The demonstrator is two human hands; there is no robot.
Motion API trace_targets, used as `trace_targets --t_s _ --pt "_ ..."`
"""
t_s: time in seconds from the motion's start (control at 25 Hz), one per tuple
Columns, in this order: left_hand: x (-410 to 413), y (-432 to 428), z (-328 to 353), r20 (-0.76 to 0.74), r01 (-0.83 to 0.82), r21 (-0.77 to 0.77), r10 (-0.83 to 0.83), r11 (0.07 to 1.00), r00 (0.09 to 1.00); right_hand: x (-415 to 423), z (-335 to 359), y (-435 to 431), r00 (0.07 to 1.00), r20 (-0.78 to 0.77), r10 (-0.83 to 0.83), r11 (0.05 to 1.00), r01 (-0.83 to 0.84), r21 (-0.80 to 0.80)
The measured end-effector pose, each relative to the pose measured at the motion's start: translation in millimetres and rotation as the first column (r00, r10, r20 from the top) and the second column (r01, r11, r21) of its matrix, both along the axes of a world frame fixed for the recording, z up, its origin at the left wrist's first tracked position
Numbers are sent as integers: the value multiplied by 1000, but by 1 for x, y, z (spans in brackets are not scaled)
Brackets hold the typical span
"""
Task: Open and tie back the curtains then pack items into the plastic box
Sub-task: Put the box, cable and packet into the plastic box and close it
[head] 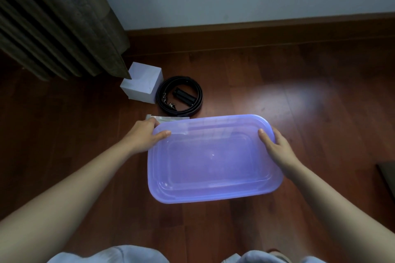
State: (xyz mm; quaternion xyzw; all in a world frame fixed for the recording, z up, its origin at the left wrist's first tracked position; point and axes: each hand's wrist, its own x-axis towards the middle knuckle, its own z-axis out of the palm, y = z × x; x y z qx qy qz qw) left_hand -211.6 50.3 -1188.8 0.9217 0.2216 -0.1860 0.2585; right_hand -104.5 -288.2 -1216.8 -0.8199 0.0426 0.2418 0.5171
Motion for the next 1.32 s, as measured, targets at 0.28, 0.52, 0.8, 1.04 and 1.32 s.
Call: trace_targets --t_s 0.28,0.52,0.8,1.04,1.32 --pt "6 -10 18 -17 -32 -34 32 999 999 -2 8 2 999 50 11 999 -9 -45" --pt "21 -9 41 258 -68 -17 70 998 963 4 47 -7 982 110 -152 974 130 188" --pt "23 -43 5 176 59 -165 -29 985 984 30 24 -60 726 -287 -625 516 660 547" --pt "11 -48 -20 -9 366 133 -369 921 930 48 -1 -59 383 -310 -870 202 852 483" --pt "10 -48 -24 -20 360 144 -361 922 932 38 -34 -66 353 -233 -906 291 920 264"
